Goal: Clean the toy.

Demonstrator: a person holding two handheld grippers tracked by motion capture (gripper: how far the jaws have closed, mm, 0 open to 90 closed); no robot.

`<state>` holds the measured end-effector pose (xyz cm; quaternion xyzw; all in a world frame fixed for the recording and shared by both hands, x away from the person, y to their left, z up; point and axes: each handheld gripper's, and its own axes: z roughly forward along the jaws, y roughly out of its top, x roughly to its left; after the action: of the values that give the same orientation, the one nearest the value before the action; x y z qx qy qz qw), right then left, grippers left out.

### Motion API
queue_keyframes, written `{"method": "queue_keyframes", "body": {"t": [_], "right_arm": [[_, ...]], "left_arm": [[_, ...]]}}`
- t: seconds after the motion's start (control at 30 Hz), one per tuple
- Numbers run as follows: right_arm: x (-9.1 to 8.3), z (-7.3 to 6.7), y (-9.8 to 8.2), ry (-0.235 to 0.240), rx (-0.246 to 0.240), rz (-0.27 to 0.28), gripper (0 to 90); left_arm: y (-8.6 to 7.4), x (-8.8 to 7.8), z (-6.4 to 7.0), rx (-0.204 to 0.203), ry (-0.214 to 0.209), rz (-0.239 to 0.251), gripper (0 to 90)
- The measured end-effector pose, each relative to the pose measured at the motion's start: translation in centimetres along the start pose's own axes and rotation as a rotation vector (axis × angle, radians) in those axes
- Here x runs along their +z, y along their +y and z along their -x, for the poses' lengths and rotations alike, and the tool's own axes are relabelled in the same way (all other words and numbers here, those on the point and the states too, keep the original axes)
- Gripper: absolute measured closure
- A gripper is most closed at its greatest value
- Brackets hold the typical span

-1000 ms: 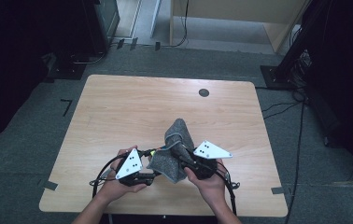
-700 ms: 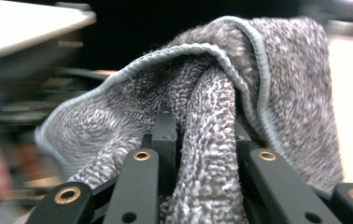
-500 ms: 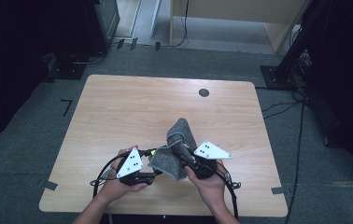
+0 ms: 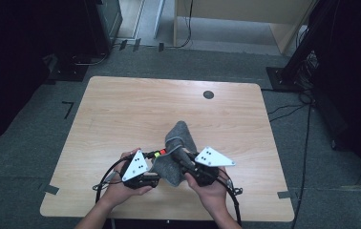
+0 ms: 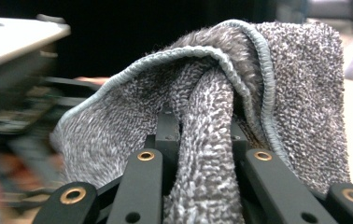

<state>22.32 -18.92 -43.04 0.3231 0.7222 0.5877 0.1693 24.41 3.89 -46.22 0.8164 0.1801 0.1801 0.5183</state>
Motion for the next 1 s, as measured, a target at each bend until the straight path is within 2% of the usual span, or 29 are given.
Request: {"method": "queue_keyframes", "body": {"t": [0.07,0.1,0.13,0.17,0.23,0.3,0.33,0.4,0.47,0.5,0.53,0.57,0.63,0.67,0.7,0.73,0.8,0.83,0.87,0.9,0.93,0.97,1.0], "right_arm": [[0.6,-1.3,-0.1,0.040,-0.061,-0.017,75.5],[0.7,-1.5,-0.1,0.034,-0.069,-0.020,75.6],[0.7,-1.2,-0.1,0.032,-0.055,-0.017,75.7],[0.6,-0.6,-0.1,0.018,-0.029,-0.017,76.0],[0.2,0.7,-0.2,-0.081,-0.026,-0.029,76.6],[-0.1,1.2,-0.2,-0.098,0.003,-0.027,76.9],[-0.2,0.9,-0.1,-0.086,-0.003,-0.010,76.9],[-0.1,-0.3,0.2,-0.018,-0.050,0.020,76.9],[0.5,-1.5,0.2,0.026,-0.097,-0.011,76.9],[0.7,-1.6,0.1,0.024,-0.110,-0.017,77.0],[0.6,-1.4,0.0,0.029,-0.095,-0.012,77.3],[0.6,-0.8,0.0,0.015,-0.070,-0.016,77.7],[0.2,0.7,-0.2,-0.098,-0.056,-0.040,78.3],[0.0,1.3,-0.2,-0.117,-0.027,-0.044,78.4],[-0.2,1.5,-0.2,-0.117,-0.004,-0.032,78.3],[-0.4,1.3,-0.1,-0.097,0.004,-0.011,78.3],[-0.2,0.0,0.2,-0.016,-0.026,0.016,78.1],[0.0,-0.5,0.2,0.009,-0.045,0.009,78.0],[0.4,-1.1,0.2,0.015,-0.070,-0.014,78.1],[0.5,-1.2,0.1,0.011,-0.082,-0.007,78.2],[0.4,-0.7,0.1,0.015,-0.055,-0.012,78.2],[0.2,0.1,0.1,-0.011,-0.034,-0.020,78.3],[-0.1,1.1,0.1,-0.060,-0.015,-0.025,78.5]], "left_arm": [[0.1,-0.1,0.2,0.011,-0.001,-0.001,34.3],[0.1,-0.1,0.2,0.007,-0.006,0.004,34.3],[0.1,-0.3,0.1,-0.002,-0.019,0.015,34.3],[0.1,-0.4,0.0,-0.005,-0.018,0.019,34.3],[0.1,-0.3,-0.1,-0.013,-0.008,0.016,34.3],[0.0,-0.1,-0.1,-0.003,0.005,0.005,34.3],[0.0,0.0,0.0,0.005,0.011,-0.001,34.3],[0.1,0.0,0.2,0.012,0.006,-0.002,34.3],[0.3,-0.2,0.3,0.012,-0.005,0.009,34.3],[0.3,-0.2,0.3,0.013,-0.001,0.010,34.3],[0.2,-0.3,0.2,0.007,-0.005,0.015,34.3],[0.2,-0.4,0.1,0.003,-0.006,0.015,34.4],[0.1,-0.4,-0.2,-0.006,0.000,0.017,34.4],[0.0,-0.4,-0.3,-0.006,0.001,0.018,34.4],[0.1,-0.4,-0.3,-0.005,0.004,0.018,34.4],[0.1,-0.4,-0.3,0.001,0.009,0.014,34.4],[0.1,-0.3,-0.2,-0.002,0.002,0.017,34.4],[0.2,-0.4,-0.1,-0.006,-0.009,0.025,34.4],[0.3,-0.5,-0.1,-0.001,-0.006,0.025,34.4],[0.2,-0.7,-0.1,-0.001,-0.011,0.030,34.4],[0.1,-0.8,-0.2,-0.006,-0.025,0.040,34.4],[0.1,-0.9,-0.3,-0.015,-0.037,0.054,34.4],[0.0,-1.0,-0.4,-0.019,-0.044,0.066,34.4]]}}
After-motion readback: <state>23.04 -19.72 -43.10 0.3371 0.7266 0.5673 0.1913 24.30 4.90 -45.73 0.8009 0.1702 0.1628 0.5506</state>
